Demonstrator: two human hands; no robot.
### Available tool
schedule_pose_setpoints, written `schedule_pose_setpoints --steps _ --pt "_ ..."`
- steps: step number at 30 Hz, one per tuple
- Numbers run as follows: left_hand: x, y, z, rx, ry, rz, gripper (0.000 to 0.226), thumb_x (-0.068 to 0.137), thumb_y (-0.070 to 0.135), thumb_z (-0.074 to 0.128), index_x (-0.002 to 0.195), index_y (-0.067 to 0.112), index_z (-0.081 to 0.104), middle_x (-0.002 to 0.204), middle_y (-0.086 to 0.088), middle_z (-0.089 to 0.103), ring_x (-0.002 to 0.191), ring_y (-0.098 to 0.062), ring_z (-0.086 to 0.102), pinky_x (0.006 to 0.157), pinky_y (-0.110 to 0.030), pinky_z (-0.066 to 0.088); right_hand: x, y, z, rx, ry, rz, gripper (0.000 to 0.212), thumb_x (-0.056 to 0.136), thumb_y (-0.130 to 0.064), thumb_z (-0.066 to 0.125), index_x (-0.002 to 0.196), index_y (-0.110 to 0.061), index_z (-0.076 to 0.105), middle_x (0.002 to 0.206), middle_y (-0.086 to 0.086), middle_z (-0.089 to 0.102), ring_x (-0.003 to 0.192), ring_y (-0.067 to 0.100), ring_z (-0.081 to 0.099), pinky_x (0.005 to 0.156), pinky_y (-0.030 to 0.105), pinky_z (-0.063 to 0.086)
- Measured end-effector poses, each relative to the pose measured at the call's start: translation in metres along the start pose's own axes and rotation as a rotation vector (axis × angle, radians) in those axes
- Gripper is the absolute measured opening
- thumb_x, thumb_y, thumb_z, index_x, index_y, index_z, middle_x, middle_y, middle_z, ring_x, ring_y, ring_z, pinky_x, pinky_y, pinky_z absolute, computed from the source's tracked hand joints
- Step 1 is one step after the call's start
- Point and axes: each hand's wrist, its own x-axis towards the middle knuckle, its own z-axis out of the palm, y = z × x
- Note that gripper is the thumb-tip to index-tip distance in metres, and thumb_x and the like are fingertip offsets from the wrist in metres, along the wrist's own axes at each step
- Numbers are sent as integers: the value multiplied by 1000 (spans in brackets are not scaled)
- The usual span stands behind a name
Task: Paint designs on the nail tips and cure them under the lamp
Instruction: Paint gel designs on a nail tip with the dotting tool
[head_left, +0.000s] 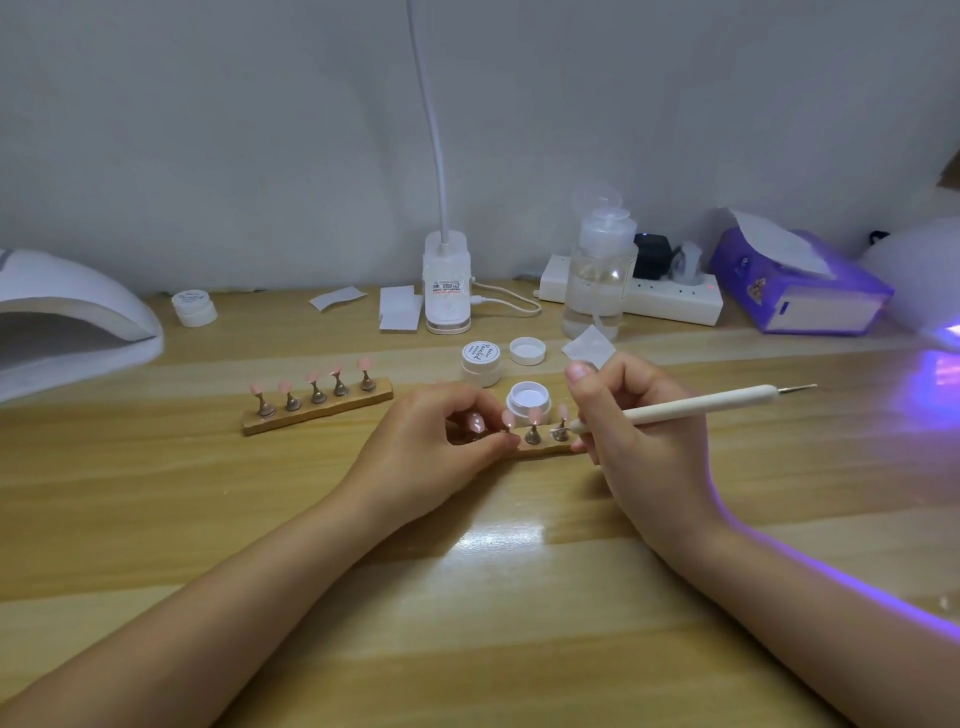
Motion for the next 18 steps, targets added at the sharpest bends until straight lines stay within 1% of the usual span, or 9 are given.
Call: schedule_pose_setpoints --steps 3,4,7,9,13,14,16,18 --pt "-1 0 0 -21 12 9 21 71 16 76 67 31 63 63 8 53 60 -1 45 68 -27 44 -1 -3 1 12 -12 17 35 76 -34 57 50 -18 41 43 -8 51 40 0 43 46 12 35" --pt "-1 0 0 -23 13 16 20 71 15 76 68 31 63 64 6 54 61 -1 46 69 -30 45 -1 -3 1 13 -16 24 34 74 -37 57 50 -19 41 44 -7 52 40 0 44 46 12 35" --pt "-2 0 0 -14 13 53 22 72 13 75 68 31 62 65 3 56 64 -2 46 70 -31 46 -1 -4 1 20 -21 36 34 73 -37 57 50 -18 42 45 -5 54 40 0 44 45 12 35" --pt "-3 1 0 -1 13 78 23 73 12 74 68 30 61 67 0 59 66 -4 47 70 -32 45 -1 -4 1 21 -21 35 35 76 -34 58 50 -18 42 46 -4 53 40 0 44 45 12 35" --pt "-5 2 1 64 44 133 20 75 12 72 68 28 62 64 11 58 67 -5 51 71 -33 44 -1 -2 0 3 -18 13 38 84 -20 59 50 -17 42 43 -7 53 40 -1 47 46 12 36" --pt "-6 2 1 86 50 152 20 75 12 72 68 28 62 64 12 59 68 -6 52 73 -33 43 -1 -2 0 1 -16 10 38 85 -20 59 51 -17 42 43 -7 54 40 0 47 46 12 36" --pt "-7 3 1 157 62 201 20 76 13 72 69 28 61 70 12 62 71 -10 55 79 -34 38 -1 -4 1 2 -14 8 35 81 -28 58 51 -17 43 44 -7 55 40 1 46 46 12 36" --pt "-9 5 1 185 109 265 15 76 14 71 70 24 62 77 13 63 76 -10 57 84 -38 37 -2 -6 2 6 -14 9 33 76 -35 57 52 -17 44 44 -5 54 39 1 44 45 13 37"
